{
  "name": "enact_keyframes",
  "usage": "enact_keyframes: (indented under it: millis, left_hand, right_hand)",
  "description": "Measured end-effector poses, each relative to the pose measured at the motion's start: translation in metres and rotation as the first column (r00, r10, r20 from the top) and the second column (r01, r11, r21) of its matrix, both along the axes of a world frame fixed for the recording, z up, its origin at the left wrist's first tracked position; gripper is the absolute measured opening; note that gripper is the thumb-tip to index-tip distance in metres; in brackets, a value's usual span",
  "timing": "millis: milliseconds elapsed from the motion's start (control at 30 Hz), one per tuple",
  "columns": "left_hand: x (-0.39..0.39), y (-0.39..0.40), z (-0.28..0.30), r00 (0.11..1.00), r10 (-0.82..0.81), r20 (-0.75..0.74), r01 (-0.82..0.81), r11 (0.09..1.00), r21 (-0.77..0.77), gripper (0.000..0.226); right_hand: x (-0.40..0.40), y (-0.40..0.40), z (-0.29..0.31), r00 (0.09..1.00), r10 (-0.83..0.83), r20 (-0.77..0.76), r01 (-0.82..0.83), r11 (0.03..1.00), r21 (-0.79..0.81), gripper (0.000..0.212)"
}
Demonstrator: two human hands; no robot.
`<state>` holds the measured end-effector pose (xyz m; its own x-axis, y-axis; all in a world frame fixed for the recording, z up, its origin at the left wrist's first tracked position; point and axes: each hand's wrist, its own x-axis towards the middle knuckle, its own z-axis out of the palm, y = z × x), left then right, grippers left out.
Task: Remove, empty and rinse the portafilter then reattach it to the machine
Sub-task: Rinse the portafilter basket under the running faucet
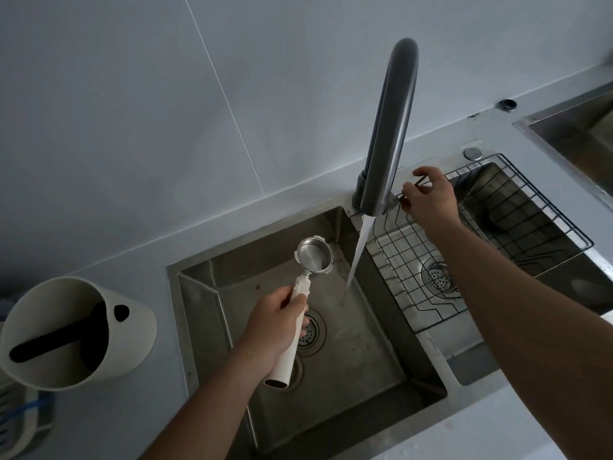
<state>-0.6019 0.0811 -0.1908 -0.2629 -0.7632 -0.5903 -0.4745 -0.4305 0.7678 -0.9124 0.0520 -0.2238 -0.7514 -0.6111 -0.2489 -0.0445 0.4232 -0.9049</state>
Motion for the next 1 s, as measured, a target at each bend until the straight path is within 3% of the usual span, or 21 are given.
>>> enact_keyframes:
  millis: [233,633,1000]
  left_hand:
    - [-0.007,0.009,0.007,0.986,0.05,-0.161,-0.024,0.987,0.159,0.017]
    - [-0.008,0.011,0.02,0.968,0.08,-0.236,-0.033,0.98,0.199,0.016]
    - [-0.008,0.008,0.017,0.963,0.066,-0.26,-0.016,0.982,0.189,0.017]
  right_hand:
    - [-0.001,0.001,-0.002,1.0,0.003,0.006,-0.003,1.0,-0.012,0.026]
    - [-0.008,-0.01,-0.007,0.992,0.026,0.12,-0.016,0.997,-0.081,0.056]
    - [-0.019,-0.019,-0.013,0.988,0.108,0.109,-0.101,0.993,-0.064,0.059]
